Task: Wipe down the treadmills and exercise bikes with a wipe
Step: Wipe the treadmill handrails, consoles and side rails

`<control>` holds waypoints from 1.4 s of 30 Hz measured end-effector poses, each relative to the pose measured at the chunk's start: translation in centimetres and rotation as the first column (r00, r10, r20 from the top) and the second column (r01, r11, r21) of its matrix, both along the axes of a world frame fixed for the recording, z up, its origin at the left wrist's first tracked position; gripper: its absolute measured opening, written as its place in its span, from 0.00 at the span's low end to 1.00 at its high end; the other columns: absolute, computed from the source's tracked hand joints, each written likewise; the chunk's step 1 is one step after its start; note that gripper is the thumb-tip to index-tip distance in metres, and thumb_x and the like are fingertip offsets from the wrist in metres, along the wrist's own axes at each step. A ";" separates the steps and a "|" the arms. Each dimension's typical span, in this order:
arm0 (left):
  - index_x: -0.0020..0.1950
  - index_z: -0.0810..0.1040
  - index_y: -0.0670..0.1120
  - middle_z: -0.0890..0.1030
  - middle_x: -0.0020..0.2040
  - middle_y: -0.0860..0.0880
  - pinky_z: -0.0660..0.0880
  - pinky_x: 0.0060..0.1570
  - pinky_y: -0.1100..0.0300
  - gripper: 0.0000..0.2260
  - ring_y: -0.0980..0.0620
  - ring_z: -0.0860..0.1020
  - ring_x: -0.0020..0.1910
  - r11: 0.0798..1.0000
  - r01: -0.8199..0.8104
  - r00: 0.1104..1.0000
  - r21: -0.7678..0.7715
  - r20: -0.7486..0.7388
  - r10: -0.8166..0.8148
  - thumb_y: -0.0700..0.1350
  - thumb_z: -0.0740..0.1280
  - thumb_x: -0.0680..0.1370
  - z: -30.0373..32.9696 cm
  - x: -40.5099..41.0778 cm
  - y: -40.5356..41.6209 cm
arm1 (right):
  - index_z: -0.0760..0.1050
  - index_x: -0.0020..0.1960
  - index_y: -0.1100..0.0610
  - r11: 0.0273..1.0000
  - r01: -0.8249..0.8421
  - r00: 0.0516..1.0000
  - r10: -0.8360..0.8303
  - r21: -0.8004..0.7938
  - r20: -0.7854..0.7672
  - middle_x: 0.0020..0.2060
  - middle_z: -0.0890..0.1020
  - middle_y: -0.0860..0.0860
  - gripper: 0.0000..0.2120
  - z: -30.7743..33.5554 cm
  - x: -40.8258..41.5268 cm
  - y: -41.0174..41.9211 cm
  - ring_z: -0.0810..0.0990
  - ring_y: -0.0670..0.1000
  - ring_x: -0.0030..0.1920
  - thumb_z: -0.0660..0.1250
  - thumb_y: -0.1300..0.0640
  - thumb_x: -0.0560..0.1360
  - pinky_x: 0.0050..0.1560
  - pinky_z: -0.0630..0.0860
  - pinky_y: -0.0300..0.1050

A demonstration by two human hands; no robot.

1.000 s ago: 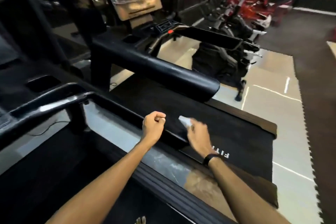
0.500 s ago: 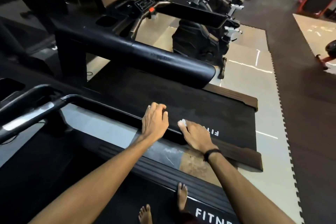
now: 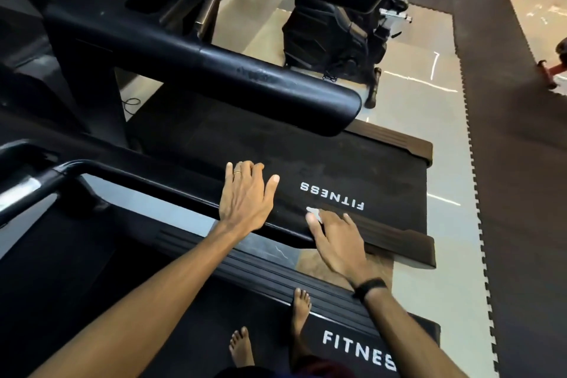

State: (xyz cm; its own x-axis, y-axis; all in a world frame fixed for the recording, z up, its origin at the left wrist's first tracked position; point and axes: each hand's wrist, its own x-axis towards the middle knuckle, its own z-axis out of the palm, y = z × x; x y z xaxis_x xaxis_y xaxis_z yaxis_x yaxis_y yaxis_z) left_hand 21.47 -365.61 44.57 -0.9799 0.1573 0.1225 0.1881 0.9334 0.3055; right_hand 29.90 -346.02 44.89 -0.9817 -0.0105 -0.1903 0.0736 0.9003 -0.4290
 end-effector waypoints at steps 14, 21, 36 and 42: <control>0.65 0.74 0.40 0.77 0.60 0.42 0.58 0.75 0.40 0.28 0.42 0.75 0.62 0.998 -0.053 0.999 0.026 0.013 0.053 0.58 0.46 0.83 0.1 0.0 -0.1 | 0.59 0.80 0.48 0.970 -0.186 0.983 0.185 -0.159 -0.020 0.77 0.64 0.46 0.33 1.4 2.8 1.0 0.59 0.46 0.77 0.40 0.33 0.82 0.77 0.56 0.48; 0.65 0.74 0.41 0.77 0.61 0.43 0.58 0.75 0.40 0.27 0.42 0.76 0.62 0.997 -0.065 0.998 0.050 0.004 0.065 0.58 0.46 0.83 0.1 0.1 0.0 | 0.65 0.77 0.47 0.989 -0.016 0.817 0.099 -0.149 0.569 0.76 0.67 0.52 0.43 1.5 -7.1 -1.0 0.64 0.57 0.76 0.37 0.24 0.75 0.75 0.56 0.58; 0.64 0.75 0.43 0.78 0.60 0.46 0.63 0.71 0.42 0.26 0.45 0.78 0.58 0.988 -0.124 0.992 0.089 -0.013 0.126 0.58 0.47 0.83 0.2 0.3 0.2 | 0.65 0.77 0.45 0.976 0.003 0.848 0.114 -0.220 0.517 0.75 0.69 0.51 0.38 1.1 -6.1 -0.1 0.66 0.55 0.75 0.39 0.26 0.77 0.75 0.59 0.53; 0.62 0.76 0.46 0.78 0.61 0.50 0.61 0.72 0.43 0.22 0.51 0.76 0.59 0.945 -0.108 0.992 0.307 -0.036 0.124 0.56 0.49 0.83 0.4 0.5 -0.9 | 0.55 0.80 0.56 0.892 -0.449 0.875 0.450 -0.046 0.181 0.78 0.61 0.55 0.32 1.4 -4.3 -5.9 0.58 0.57 0.78 0.44 0.38 0.83 0.77 0.55 0.54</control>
State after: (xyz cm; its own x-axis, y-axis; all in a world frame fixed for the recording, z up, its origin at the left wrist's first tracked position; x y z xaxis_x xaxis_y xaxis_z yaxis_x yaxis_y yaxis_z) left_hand 21.92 -366.50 44.93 -0.9797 -0.0101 0.2001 0.1082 0.8140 0.5707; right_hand 25.57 -351.88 46.26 -0.8192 -0.4432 -0.3639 -0.2622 0.8538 -0.4497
